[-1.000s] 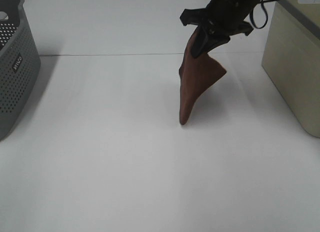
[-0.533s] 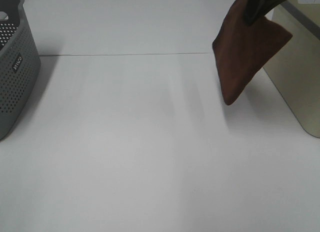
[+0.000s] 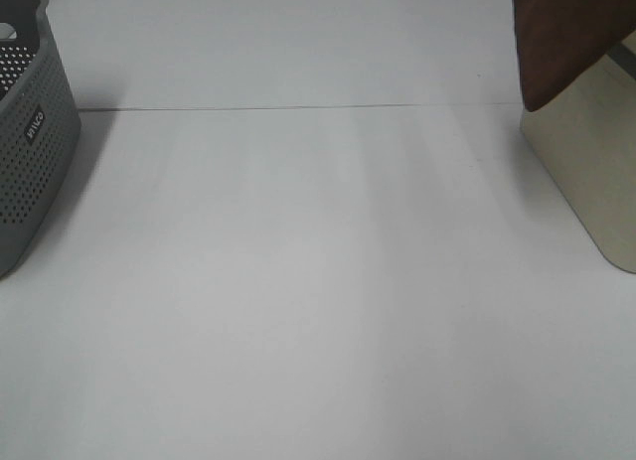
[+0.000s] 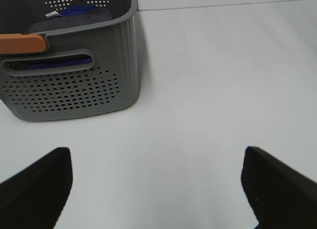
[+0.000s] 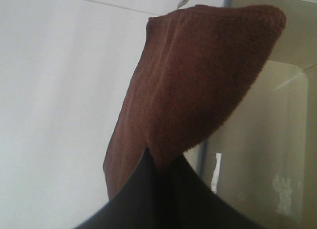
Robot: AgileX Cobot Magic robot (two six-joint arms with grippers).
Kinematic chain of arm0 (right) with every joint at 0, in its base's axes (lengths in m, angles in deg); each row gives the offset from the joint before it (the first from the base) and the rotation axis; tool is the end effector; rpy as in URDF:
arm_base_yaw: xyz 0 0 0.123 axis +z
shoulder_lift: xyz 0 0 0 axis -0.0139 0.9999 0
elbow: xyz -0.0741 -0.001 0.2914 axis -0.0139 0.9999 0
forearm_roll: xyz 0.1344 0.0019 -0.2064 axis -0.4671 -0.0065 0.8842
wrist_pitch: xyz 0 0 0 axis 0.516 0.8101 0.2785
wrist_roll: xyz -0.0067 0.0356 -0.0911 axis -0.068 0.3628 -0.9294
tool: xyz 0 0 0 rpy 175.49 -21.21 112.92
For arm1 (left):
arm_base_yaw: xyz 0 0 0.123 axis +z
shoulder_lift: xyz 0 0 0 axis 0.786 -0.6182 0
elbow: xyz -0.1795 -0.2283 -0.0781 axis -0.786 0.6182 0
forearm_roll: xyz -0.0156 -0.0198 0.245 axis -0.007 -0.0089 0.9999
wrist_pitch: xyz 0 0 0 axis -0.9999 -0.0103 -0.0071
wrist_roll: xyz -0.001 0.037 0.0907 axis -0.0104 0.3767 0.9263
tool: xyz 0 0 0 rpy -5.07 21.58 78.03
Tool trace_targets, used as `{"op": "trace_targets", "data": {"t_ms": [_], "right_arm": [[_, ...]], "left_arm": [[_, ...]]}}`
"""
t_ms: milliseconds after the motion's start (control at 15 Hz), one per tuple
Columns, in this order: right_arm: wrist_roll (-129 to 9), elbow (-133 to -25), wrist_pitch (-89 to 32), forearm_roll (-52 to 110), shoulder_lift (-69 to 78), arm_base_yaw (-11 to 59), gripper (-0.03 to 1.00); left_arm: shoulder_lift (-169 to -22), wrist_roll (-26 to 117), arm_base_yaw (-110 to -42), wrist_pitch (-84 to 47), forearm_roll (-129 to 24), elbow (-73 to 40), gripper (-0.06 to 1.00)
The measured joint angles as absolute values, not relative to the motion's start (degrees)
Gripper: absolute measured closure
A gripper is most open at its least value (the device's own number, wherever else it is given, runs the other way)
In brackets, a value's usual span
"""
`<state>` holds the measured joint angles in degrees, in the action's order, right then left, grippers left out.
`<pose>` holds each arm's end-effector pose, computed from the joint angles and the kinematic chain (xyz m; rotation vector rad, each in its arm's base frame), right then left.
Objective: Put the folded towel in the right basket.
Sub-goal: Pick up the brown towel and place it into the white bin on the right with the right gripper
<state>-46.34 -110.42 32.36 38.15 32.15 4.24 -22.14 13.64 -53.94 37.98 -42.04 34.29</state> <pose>0.3783 0.0309 0.4197 -0.3041 2.4925 -0.0628 -0.0208 -0.0041 0.2730 0.0782 2.0295 -0.0680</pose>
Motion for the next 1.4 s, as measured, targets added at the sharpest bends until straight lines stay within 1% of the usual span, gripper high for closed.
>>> {"op": "trace_targets", "data": {"t_ms": [267,467,800,1067,1133,1200,1267,1333,1400], "right_arm": [[-48.29,-110.59,32.42,36.09,32.32,-7.04,0.95],[-48.29,-110.64,32.36,32.65,34.73,-13.0,0.95],[-47.71,-110.64,30.7,31.33,41.43,-18.16,0.95],[-46.68,-110.64,27.78,32.13,44.12,-19.36,0.95],[-46.68,-110.64,27.49,32.13,45.16,-19.36,0.94],[-46.68,-110.64,27.32,32.13,46.19,-19.36,0.9],[-46.68,-110.64,27.32,32.13,47.16,-19.36,0.83],[-46.63,-110.64,27.32,32.13,48.02,-19.36,0.68],[-46.23,-110.64,27.32,31.96,48.31,-19.36,0.5]], "left_arm": [[-22.14,13.64,-53.94,37.98,-42.04,34.29,0.07],[-22.14,13.64,-53.94,37.98,-42.04,34.29,0.07],[-22.14,13.64,-53.94,37.98,-42.04,34.29,0.07],[-22.14,13.64,-53.94,37.98,-42.04,34.29,0.07],[-22.14,13.64,-53.94,37.98,-42.04,34.29,0.07],[-22.14,13.64,-53.94,37.98,-42.04,34.29,0.07],[-22.14,13.64,-53.94,37.98,-42.04,34.29,0.07],[-22.14,13.64,-53.94,37.98,-42.04,34.29,0.07],[-22.14,13.64,-53.94,37.98,-42.04,34.29,0.07]]}}
